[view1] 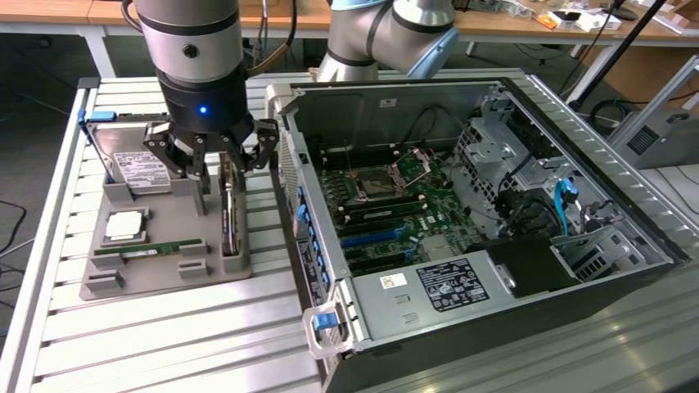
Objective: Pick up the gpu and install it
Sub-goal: 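Pick up the gpu and move the gpu toward the slot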
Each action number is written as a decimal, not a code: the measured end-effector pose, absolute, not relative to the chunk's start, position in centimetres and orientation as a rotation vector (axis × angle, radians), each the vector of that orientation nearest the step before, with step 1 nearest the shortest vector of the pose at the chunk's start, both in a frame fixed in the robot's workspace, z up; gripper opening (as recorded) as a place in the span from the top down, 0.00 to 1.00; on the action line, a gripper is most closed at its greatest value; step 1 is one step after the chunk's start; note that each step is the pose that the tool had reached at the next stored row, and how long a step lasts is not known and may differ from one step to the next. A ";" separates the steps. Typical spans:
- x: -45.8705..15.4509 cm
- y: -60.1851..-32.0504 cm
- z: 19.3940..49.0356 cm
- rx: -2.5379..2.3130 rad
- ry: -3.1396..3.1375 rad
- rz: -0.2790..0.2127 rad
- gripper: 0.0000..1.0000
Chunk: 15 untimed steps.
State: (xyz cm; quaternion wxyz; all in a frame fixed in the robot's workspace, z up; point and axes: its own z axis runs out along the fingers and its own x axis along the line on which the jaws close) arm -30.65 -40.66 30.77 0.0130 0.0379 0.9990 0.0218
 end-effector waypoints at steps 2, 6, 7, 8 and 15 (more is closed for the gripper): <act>-30.6 -40.7 30.7 0.118 3.113 0.068 0.52; -30.6 -40.7 30.6 0.118 3.113 0.068 0.52; -30.7 -40.7 30.6 0.118 3.113 0.068 0.52; -30.6 -40.7 30.6 0.118 3.112 0.068 0.52; -30.6 -40.7 30.4 0.118 3.112 0.068 0.52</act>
